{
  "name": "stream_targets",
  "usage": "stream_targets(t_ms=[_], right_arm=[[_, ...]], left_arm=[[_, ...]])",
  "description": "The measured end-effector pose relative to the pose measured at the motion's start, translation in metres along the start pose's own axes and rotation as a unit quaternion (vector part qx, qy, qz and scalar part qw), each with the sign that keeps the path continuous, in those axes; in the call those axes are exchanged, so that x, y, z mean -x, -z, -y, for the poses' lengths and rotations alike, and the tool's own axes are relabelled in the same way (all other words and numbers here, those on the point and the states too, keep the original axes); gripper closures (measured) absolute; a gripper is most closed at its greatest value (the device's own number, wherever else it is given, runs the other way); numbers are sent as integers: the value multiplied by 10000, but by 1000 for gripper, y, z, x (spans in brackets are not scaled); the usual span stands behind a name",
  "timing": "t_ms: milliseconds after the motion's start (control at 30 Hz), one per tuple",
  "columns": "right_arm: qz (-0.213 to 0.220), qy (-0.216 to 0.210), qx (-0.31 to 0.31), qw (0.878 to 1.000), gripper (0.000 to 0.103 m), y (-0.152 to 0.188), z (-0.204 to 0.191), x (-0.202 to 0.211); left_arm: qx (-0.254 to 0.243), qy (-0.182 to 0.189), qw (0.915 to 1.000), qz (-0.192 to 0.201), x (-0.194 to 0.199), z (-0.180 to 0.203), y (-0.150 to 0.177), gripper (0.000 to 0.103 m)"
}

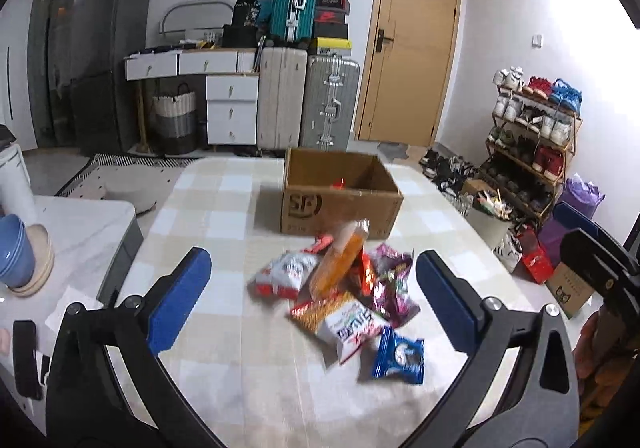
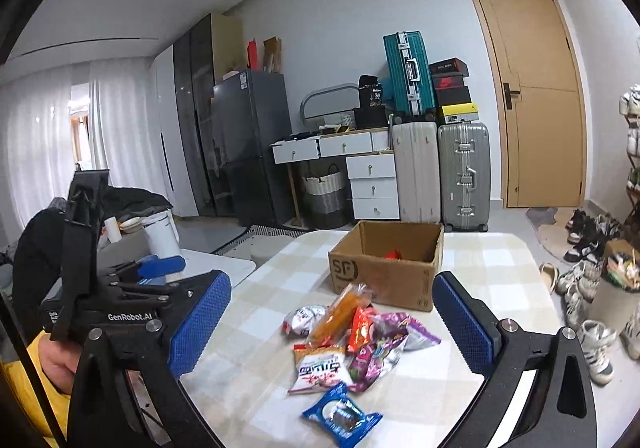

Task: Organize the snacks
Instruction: 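Grasp the blue Oreo pack with the right tool while the left tool grasps the noodle-snack bag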

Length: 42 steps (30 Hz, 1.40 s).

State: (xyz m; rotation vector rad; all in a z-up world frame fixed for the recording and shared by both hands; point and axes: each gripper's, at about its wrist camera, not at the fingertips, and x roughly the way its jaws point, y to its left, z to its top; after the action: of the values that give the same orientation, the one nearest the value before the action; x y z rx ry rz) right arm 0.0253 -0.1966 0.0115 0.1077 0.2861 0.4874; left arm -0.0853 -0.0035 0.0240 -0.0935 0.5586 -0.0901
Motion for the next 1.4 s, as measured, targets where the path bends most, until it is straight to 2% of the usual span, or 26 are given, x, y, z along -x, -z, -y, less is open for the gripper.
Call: stream_targets(t_ms=[167,533,633,900,1167,1233,1367,1400], right_arm=[[-207,-35,13,9998,1,24,2,-9],[-976,-313,-78,9947,1,64,15,-43],[-1303,-458,-114,9904,1,80,17,-58],[-2144,-512,118,9753,1,129,17,-104],[-2597,-471,503,9632,3,151,18,-142],[-2771,-578,549,9575,18,155,18,-152],[-3045,-638,619,9484,34,158,17,-168],[-3075,-636,636,9473,44,159,17,-172]], left_arm=[[-79,-26,9998,-193,-18,8,24,1],[136,-12,9982,-586,-87,-1,29,1],[185,21,9971,-740,-105,-12,24,1],[315,46,9926,-1171,-152,-18,46,1],[429,75,9876,-1506,-193,-27,63,1],[462,59,9863,-1581,-202,-29,66,1],[493,3,9849,-1657,-215,-30,70,1],[471,-7,9848,-1673,-219,-28,71,1]])
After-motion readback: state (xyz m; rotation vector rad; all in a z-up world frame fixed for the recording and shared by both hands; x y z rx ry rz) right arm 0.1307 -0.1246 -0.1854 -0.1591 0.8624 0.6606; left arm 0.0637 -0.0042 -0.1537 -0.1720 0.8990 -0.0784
